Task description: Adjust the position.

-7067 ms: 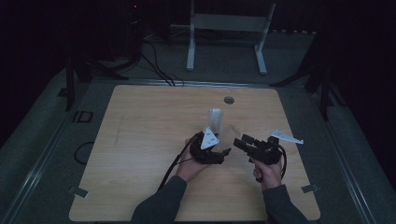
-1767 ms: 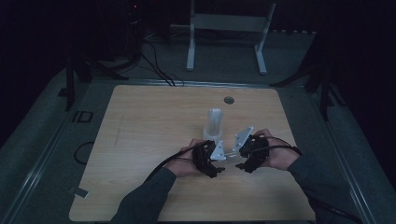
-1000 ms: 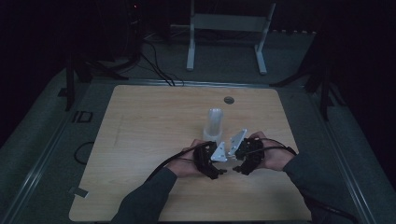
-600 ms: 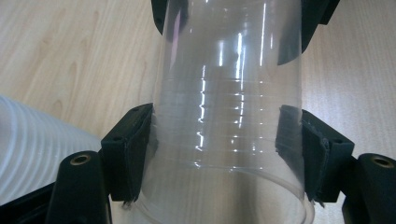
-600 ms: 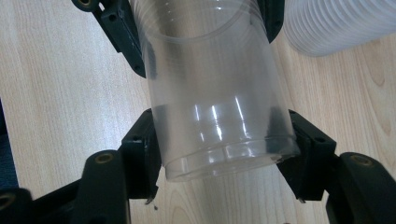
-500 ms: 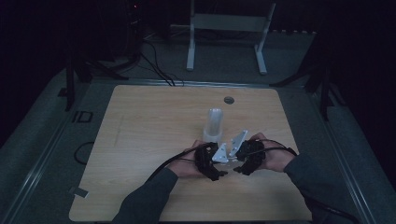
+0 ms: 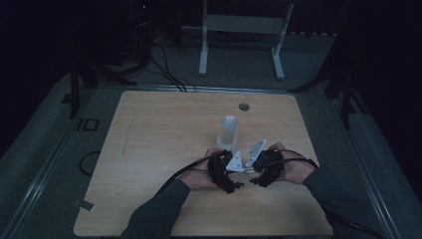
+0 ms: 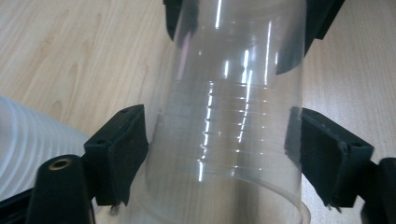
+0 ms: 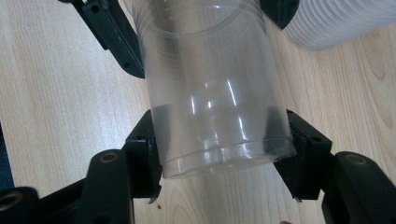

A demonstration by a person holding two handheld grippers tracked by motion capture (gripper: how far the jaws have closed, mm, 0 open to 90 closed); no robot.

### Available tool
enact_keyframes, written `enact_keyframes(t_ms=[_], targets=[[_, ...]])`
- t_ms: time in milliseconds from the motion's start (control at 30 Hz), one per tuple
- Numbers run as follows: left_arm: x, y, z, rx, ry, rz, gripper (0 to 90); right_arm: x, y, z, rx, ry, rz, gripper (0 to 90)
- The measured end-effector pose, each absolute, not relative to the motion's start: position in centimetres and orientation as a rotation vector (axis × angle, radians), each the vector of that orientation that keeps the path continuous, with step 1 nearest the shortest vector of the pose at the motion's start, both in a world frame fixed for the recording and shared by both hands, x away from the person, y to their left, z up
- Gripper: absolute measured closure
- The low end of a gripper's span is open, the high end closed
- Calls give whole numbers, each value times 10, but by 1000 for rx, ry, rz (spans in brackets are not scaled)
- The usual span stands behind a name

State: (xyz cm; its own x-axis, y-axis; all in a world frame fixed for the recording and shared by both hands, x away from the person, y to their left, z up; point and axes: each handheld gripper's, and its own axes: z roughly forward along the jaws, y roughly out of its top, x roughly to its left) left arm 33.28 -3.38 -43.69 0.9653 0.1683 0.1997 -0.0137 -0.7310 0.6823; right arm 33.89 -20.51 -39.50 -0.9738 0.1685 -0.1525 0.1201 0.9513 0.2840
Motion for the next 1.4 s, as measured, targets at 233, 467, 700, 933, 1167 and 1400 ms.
enact_keyframes(t_ms=[233, 467, 700, 933, 1167, 1400], targets=[[333, -31, -432, 2340, 126, 327, 185, 339, -209, -396, 241, 2917, 441, 405], [333, -31, -430, 2328, 132, 338, 187, 338, -216, -400, 296, 2901, 494, 406], [334, -29, -429, 2315, 141, 335, 189, 339, -223, -406, 343, 2891, 513, 407], [335, -26, -428, 2292, 164, 343, 189, 338, -232, -411, 418, 2875, 561, 408], [337, -23, -425, 2281, 186, 363, 176, 336, -244, -415, 484, 2846, 613, 409], [339, -21, -424, 2263, 208, 339, 178, 334, -255, -420, 549, 2813, 651, 409]])
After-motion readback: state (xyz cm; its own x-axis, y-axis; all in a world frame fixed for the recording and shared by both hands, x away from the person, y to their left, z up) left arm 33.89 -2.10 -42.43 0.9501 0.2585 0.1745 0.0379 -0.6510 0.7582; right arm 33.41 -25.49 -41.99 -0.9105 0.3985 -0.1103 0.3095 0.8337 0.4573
